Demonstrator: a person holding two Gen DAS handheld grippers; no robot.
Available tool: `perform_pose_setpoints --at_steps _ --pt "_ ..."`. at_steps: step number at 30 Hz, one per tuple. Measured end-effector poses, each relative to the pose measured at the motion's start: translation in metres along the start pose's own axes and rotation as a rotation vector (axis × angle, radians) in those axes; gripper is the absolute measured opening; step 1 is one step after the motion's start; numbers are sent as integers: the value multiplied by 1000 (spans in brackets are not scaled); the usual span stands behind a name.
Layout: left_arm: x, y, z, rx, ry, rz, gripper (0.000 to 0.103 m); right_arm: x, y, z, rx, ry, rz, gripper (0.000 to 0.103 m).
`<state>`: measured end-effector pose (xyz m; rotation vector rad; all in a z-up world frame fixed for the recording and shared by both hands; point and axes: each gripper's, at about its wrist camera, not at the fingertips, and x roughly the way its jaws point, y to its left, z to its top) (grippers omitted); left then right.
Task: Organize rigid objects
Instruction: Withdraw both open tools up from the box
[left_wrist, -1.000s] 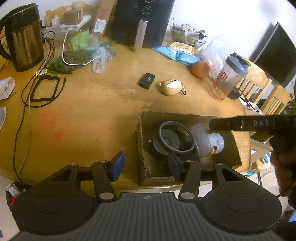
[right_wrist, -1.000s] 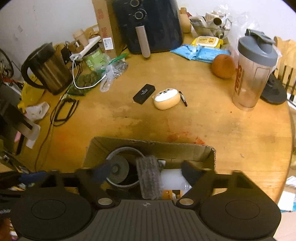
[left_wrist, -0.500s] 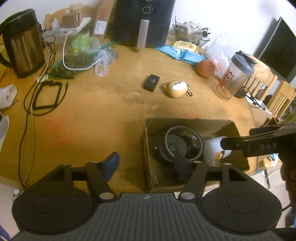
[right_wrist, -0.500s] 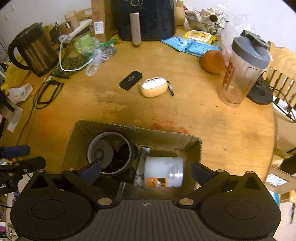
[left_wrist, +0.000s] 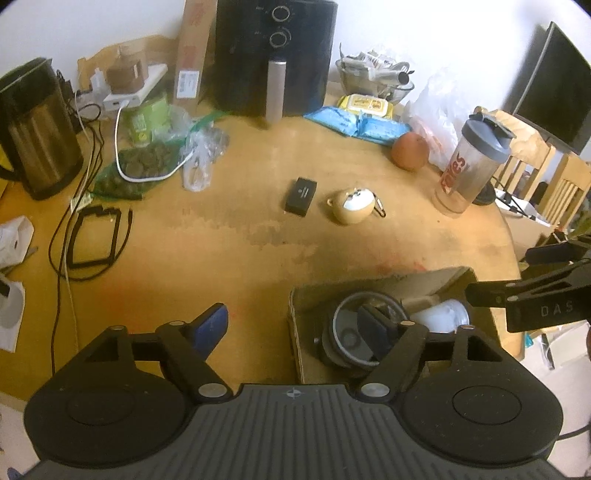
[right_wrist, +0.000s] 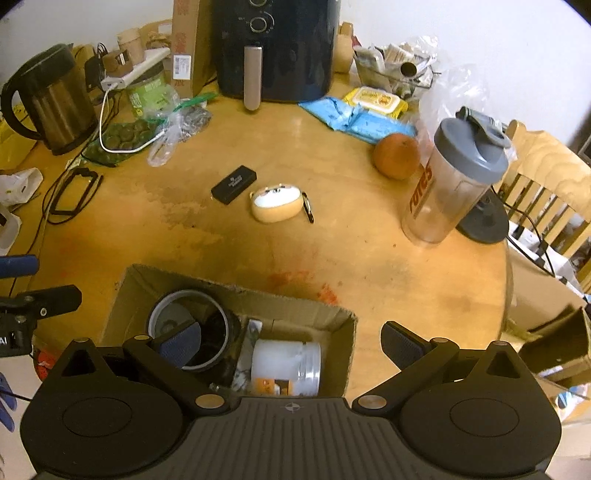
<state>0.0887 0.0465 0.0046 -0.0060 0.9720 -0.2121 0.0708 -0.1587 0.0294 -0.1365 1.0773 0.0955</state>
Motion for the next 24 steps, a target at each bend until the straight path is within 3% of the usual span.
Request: perform_pose_setpoints --at_steps 13,24 --pt "10 -2 0 -1 4 17 79 12 -34 -5 -61 -94 77 103" --pt "11 -10 5 16 -8 47 79 41 -58 20 -105 -140 123 103"
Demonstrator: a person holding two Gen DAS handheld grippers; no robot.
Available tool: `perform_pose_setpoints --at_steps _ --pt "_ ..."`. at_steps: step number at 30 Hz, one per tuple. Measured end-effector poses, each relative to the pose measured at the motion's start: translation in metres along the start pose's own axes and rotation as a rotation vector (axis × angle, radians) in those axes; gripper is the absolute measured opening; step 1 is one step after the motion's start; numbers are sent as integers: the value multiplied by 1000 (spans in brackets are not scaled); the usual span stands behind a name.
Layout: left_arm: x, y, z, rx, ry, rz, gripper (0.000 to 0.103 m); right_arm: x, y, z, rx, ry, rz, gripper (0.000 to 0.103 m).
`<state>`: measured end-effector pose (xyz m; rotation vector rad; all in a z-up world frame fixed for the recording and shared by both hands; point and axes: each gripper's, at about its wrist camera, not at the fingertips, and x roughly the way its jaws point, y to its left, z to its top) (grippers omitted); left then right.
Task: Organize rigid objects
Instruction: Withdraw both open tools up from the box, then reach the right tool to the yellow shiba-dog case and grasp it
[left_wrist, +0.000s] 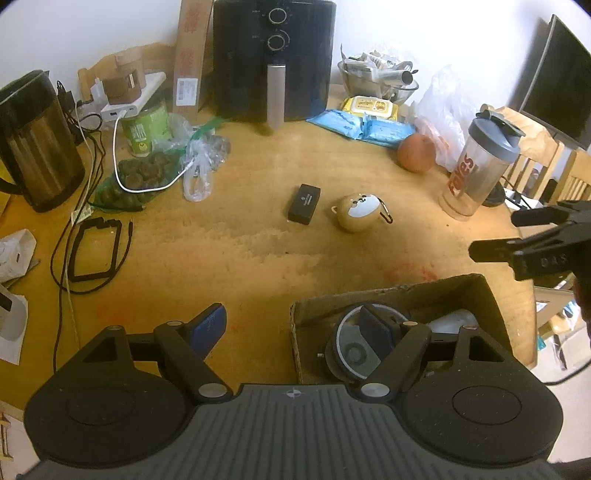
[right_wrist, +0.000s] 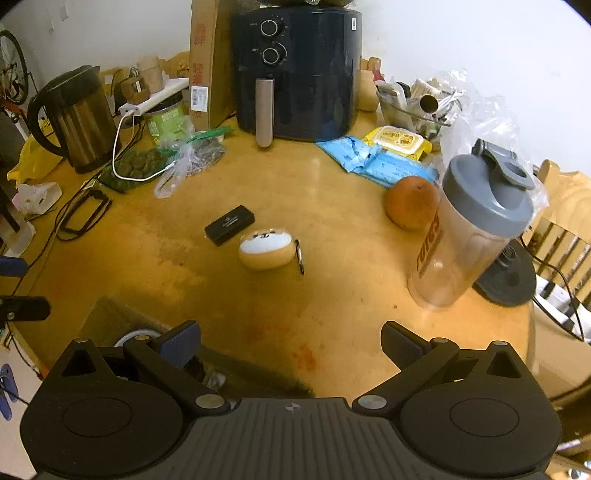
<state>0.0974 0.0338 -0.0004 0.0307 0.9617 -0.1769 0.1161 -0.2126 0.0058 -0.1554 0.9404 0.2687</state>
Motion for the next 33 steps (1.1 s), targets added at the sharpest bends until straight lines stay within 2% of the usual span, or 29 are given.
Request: perform_pose_setpoints --at_steps 12,25,33 --pt "6 0 3 -46 12 33 79 41 -6 28 -104 19 27 103" --pt "9 10 2 -97 31 110 79 95 5 52 -171 59 80 103" --pt "6 20 -4 -163 39 127 79 138 17 66 -200 120 109 103"
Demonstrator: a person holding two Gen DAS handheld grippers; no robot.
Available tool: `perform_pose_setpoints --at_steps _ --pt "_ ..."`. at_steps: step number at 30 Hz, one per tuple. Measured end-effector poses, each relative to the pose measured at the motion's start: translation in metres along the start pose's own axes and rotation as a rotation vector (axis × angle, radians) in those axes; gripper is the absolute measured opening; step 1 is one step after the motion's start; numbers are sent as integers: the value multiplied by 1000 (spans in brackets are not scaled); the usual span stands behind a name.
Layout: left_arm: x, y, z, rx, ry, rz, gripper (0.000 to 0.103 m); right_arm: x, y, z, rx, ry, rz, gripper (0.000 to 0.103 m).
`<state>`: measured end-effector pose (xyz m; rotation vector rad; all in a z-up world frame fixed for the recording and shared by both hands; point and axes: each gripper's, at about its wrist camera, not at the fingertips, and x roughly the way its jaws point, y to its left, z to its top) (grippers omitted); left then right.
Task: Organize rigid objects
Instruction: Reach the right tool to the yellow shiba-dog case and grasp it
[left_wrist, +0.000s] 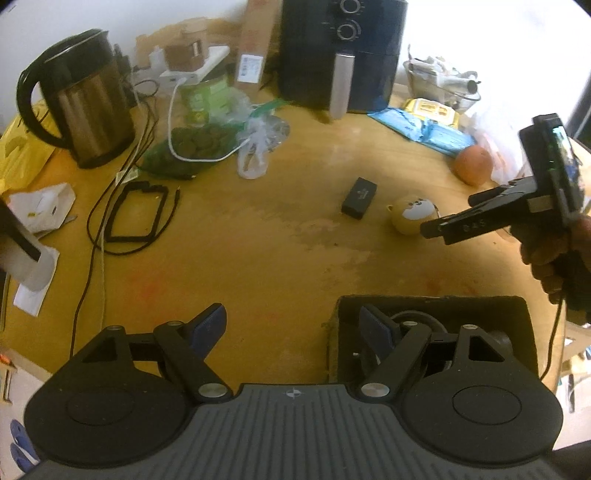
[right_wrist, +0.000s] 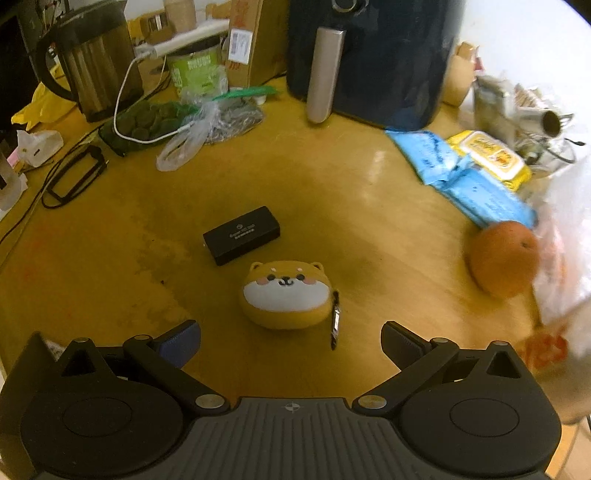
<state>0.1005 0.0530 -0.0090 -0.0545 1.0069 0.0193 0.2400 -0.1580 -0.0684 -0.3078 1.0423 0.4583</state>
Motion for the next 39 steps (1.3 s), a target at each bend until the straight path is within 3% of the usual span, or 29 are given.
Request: perform_pose_setpoints --at_steps 10,19,27,39 --pt "-7 17 -8 -81 4 47 79 44 0 21 -21 50 37 102" --pt "-10 26 -14 -131 12 67 79 68 -6 23 11 85 36 81" --pt "-9 23 -9 -108 1 57 79 52 -12 21 0 27 43 79" --pt "-4 1 9 17 -46 31 79 -2 -15 15 11 -77 64 79"
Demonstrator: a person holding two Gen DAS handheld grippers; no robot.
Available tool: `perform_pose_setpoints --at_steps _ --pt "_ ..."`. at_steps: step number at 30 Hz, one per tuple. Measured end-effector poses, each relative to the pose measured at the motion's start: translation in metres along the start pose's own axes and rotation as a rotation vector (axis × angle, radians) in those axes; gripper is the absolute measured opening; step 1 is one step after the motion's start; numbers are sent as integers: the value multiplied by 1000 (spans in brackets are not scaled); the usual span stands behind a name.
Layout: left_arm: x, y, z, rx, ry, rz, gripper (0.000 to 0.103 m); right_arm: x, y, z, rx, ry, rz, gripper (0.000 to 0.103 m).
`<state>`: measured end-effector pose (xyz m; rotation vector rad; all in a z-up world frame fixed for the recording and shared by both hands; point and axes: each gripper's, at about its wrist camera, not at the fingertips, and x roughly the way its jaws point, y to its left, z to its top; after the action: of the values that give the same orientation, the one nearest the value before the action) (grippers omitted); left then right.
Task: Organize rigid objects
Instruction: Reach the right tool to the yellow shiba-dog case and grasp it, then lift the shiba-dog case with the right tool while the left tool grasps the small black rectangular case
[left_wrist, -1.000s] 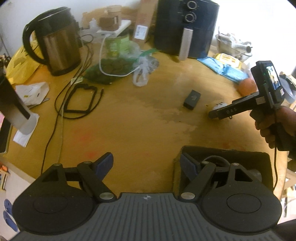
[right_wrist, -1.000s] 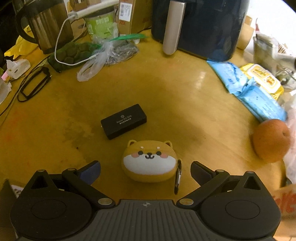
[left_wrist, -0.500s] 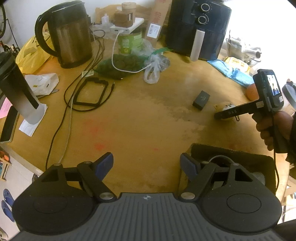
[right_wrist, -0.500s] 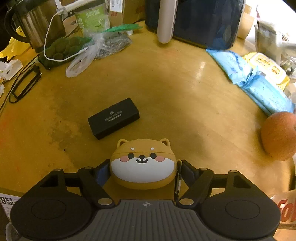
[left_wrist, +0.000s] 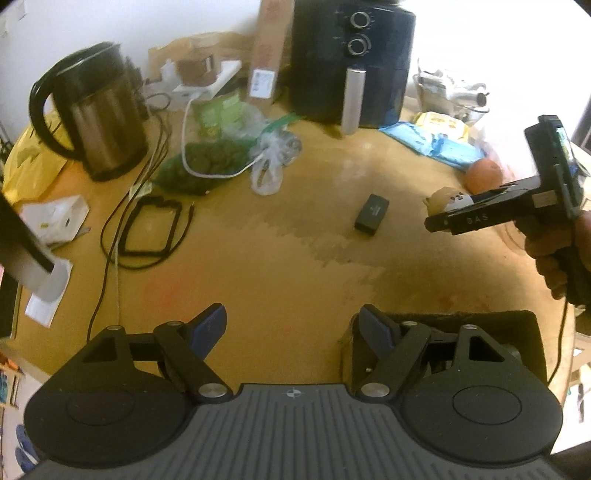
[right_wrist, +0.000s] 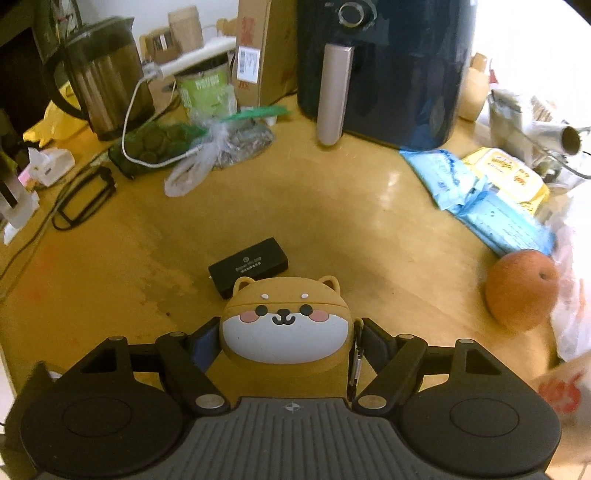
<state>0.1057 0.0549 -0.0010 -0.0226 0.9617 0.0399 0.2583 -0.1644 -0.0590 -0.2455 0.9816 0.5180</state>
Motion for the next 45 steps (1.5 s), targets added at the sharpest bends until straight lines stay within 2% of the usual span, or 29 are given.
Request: perform_pose_setpoints --at_steps 7,26,37,45 --pt "10 -4 12 46 -20 -3 79 -32 -6 -16 80 -41 -1 79" --pt "56 -35 50 219 -44 -119 79 -99 -16 -49 238 -94 -55 79" --pt "100 -55 71 281 0 -180 79 -116 -17 -79 364 -84 -84 79" --pt "135 -71 86 323 19 -187 79 -129 -17 -92 423 -91 -101 79"
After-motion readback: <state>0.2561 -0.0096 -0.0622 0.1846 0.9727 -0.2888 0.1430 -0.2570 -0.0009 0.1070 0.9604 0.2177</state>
